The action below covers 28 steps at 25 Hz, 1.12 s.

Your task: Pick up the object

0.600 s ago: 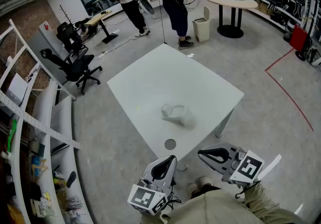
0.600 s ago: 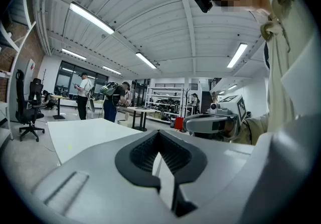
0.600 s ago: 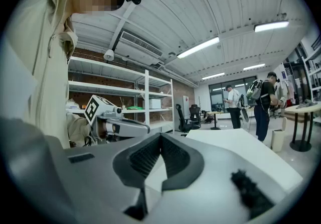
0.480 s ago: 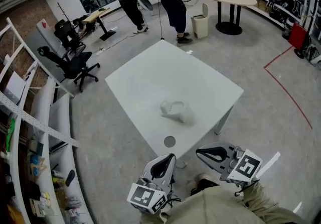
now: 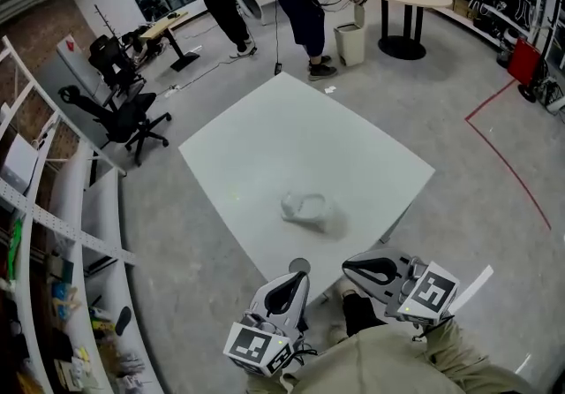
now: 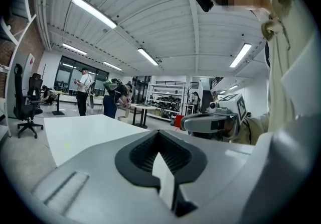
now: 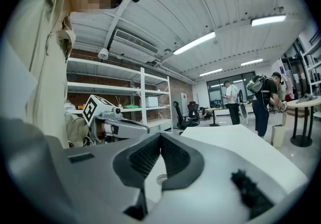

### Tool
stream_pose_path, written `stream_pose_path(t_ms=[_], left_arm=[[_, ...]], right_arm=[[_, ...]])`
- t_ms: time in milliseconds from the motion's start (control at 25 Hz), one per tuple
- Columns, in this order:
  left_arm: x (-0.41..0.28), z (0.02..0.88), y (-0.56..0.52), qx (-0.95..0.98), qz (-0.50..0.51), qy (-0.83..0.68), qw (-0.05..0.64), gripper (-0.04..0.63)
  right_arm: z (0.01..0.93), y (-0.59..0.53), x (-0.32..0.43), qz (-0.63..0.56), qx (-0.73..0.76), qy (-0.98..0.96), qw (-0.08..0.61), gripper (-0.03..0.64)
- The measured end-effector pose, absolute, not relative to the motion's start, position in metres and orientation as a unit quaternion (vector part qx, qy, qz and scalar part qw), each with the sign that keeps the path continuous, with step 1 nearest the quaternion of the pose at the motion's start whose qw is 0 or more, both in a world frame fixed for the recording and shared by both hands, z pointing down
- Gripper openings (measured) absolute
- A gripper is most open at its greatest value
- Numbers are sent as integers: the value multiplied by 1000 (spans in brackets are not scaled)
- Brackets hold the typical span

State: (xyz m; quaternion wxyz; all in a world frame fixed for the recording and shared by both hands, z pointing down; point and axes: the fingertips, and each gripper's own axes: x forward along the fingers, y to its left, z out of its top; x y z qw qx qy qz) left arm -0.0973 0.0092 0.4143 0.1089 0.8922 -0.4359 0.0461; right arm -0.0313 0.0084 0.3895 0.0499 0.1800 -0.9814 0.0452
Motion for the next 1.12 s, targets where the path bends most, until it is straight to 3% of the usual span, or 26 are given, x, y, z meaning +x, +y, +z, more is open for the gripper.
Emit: stream_pose_path(t_ms=[800,1120], left_arm=[[-113,440,-131,855,66,-492,151,6],[-130,456,-153,853,68,-486,176,6]], right_arm=[[446,-139,-50,77,105,-982,140,5],[478,-147,-73,87,98,-972,196,239]])
